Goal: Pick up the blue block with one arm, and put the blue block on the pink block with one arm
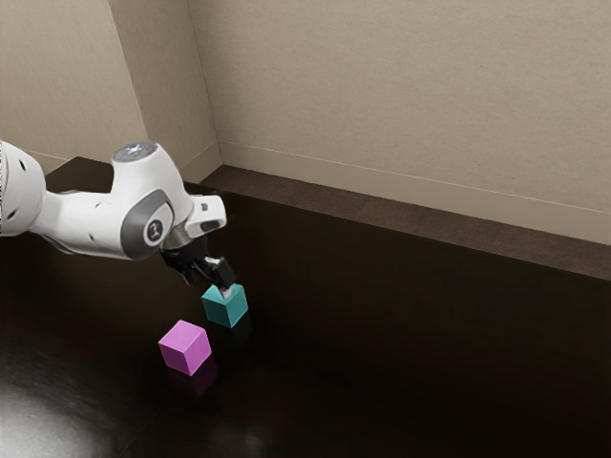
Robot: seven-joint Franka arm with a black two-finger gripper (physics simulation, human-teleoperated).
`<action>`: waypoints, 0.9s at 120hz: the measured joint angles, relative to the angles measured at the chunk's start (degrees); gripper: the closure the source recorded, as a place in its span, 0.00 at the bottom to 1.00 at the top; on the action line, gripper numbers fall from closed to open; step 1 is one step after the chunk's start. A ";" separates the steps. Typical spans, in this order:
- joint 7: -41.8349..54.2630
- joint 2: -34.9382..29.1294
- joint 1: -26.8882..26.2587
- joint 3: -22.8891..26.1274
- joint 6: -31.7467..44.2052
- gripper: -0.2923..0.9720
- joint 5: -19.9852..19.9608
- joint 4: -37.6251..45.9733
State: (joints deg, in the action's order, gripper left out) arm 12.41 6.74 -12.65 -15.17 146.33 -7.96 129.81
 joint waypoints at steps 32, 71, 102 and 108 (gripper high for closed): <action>6.99 4.47 -0.02 -0.04 -1.55 0.25 -0.06 -3.31; 7.53 8.09 0.61 0.05 -1.76 0.25 -3.35 -7.28; 8.01 9.59 0.71 0.19 -2.33 0.25 -3.64 -7.56; 8.08 10.13 0.69 0.27 -2.33 0.25 -3.69 -7.86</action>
State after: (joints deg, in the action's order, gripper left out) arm 20.50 16.87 -11.96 -14.90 144.00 -11.65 121.95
